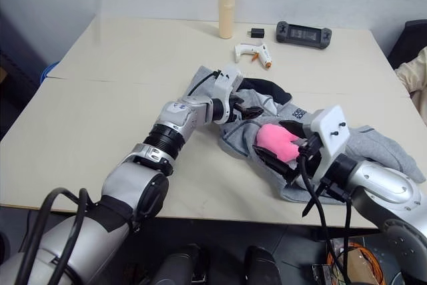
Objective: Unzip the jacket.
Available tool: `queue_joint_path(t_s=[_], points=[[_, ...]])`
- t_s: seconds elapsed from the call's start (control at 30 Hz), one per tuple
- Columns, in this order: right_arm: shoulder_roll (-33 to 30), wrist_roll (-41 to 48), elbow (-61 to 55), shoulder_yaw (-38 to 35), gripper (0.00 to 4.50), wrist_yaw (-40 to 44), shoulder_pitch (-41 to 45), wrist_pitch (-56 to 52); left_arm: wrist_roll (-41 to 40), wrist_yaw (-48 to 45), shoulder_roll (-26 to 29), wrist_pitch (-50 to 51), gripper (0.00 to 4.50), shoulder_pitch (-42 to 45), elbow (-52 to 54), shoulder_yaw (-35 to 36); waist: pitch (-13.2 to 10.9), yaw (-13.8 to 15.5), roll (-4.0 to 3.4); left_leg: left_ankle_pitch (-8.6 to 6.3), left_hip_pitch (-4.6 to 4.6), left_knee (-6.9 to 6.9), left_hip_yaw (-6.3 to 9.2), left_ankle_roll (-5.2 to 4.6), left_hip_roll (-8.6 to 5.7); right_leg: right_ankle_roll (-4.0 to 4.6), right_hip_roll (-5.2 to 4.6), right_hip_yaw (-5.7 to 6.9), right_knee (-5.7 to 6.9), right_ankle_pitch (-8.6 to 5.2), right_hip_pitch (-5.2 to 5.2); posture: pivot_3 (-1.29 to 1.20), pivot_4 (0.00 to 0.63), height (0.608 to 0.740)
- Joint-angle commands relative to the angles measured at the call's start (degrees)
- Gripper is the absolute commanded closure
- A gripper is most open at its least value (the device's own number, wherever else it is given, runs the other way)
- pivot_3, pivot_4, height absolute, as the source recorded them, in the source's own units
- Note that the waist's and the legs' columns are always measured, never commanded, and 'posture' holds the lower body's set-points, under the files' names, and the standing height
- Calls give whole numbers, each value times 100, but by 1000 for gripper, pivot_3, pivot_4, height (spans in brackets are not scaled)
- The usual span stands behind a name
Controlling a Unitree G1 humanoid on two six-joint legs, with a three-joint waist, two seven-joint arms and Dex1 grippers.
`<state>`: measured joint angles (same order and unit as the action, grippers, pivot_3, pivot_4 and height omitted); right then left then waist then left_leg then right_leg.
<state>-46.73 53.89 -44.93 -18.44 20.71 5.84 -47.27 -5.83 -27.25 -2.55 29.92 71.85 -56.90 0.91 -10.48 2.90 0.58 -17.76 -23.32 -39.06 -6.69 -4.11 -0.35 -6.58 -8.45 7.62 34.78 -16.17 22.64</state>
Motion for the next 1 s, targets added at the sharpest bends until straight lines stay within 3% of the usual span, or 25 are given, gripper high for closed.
queue_joint_path(t_s=[0.03,0.4,0.5,0.67,0.9,1.0], points=[[35,-10,-196,-110,0,-22,-44,143,165,15,-111,-364,9,242,-201,-157,0,2,0,0,0,0,0,0,0,0,0,0,0,0,0,0,150,740],[49,30,-264,-237,0,-80,-162,172,621,28,-274,-758,9,302,-879,-502,0,7,0,-1,0,0,0,0,0,0,-4,-1,-9,0,1,0,150,740],[56,40,-306,-265,0,-102,-250,204,597,86,-289,-762,557,294,-920,-428,0,2,0,-1,0,0,0,-1,1,0,-5,-3,-12,0,1,0,150,740],[42,39,-285,-219,0,-133,-242,250,542,97,-294,-734,2146,337,-911,-337,0,3,0,-1,1,0,1,-1,1,0,-6,-5,-15,0,1,0,150,740],[13,55,-216,-156,0,-99,-138,241,299,-179,-6,-239,2160,279,-68,-164,0,-9,0,-1,0,0,1,-1,1,0,-5,-5,-11,0,2,0,150,740],[-3,2,-59,-55,0,0,12,252,15,-261,387,472,2160,-114,1488,34,0,-77,0,-1,-2,1,1,-1,2,0,-3,-5,-2,0,4,0,150,740]])
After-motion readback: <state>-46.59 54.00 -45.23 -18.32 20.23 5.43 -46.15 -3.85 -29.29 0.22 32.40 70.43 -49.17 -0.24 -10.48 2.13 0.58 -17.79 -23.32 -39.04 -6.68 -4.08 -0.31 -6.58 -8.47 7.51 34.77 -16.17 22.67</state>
